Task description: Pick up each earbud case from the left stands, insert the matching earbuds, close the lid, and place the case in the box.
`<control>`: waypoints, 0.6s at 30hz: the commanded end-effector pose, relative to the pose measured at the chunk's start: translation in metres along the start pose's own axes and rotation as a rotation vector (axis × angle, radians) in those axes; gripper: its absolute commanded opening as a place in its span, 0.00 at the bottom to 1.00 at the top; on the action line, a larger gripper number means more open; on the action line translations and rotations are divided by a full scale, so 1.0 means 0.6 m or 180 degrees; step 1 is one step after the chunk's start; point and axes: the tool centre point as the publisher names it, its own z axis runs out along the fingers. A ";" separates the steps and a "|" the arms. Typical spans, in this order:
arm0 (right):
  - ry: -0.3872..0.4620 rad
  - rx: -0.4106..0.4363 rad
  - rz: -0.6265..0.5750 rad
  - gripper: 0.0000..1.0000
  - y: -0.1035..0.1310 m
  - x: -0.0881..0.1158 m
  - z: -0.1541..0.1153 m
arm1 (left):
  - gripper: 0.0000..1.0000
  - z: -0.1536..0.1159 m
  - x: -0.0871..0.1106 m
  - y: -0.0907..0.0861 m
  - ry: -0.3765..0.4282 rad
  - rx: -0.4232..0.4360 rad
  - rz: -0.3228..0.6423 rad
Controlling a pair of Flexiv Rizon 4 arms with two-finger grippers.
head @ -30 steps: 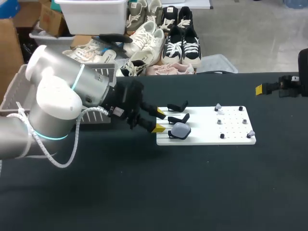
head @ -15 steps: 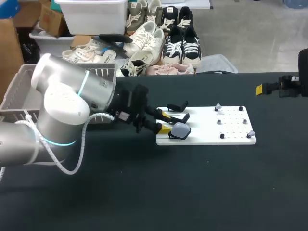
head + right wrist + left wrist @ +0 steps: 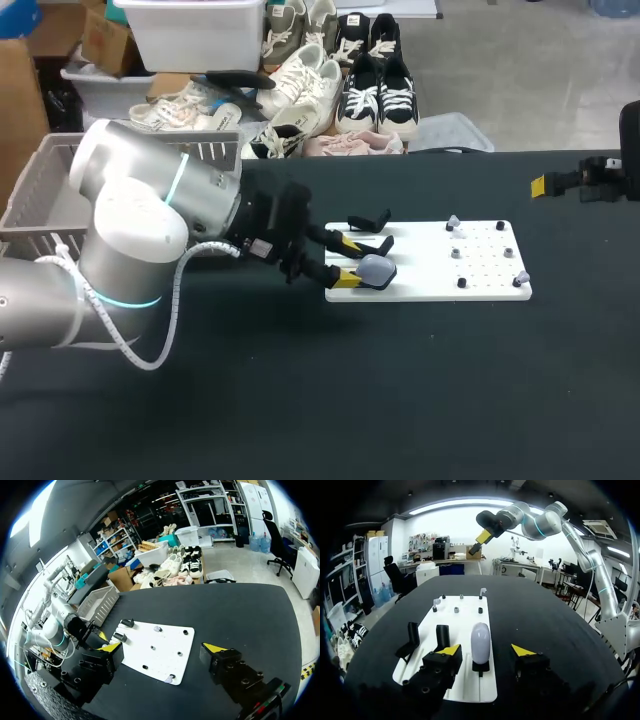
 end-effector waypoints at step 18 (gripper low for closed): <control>0.0004 -0.0019 -0.0004 1.00 -0.003 -0.001 0.001 | 0.69 0.025 0.009 0.014 -0.0001 -0.0029 -0.0024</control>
